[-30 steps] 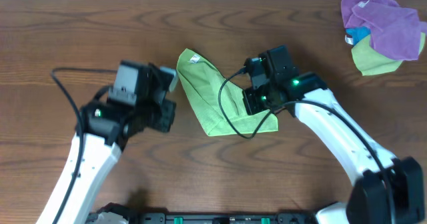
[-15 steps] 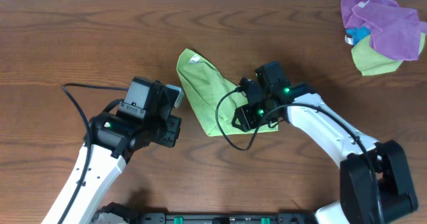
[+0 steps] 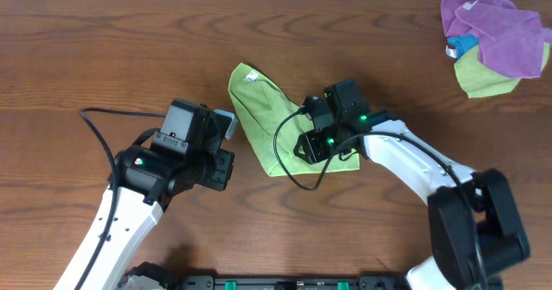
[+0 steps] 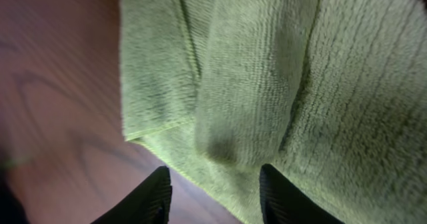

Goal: Fold the cloth

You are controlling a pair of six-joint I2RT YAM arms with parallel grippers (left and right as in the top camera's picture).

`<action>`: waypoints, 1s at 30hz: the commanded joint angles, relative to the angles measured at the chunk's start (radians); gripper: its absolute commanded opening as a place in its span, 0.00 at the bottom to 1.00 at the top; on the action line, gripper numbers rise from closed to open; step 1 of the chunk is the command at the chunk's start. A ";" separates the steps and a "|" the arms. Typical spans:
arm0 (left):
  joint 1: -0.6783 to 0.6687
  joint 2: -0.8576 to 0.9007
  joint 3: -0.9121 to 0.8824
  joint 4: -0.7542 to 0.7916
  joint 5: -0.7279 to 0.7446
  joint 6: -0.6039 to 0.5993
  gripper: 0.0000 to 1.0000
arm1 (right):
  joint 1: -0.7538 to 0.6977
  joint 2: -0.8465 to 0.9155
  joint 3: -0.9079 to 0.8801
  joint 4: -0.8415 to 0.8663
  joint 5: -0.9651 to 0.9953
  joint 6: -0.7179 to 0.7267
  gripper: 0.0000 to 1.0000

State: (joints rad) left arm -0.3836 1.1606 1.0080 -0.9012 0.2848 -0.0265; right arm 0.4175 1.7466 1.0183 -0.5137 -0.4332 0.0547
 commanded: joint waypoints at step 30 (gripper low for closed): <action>-0.004 -0.011 -0.001 0.002 -0.007 0.027 0.06 | 0.009 0.040 -0.006 0.077 0.082 0.020 0.48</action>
State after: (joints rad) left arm -0.3836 1.1606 1.0080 -0.9005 0.2844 -0.0185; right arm 0.4183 1.7805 1.0176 -0.4412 -0.3584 0.0677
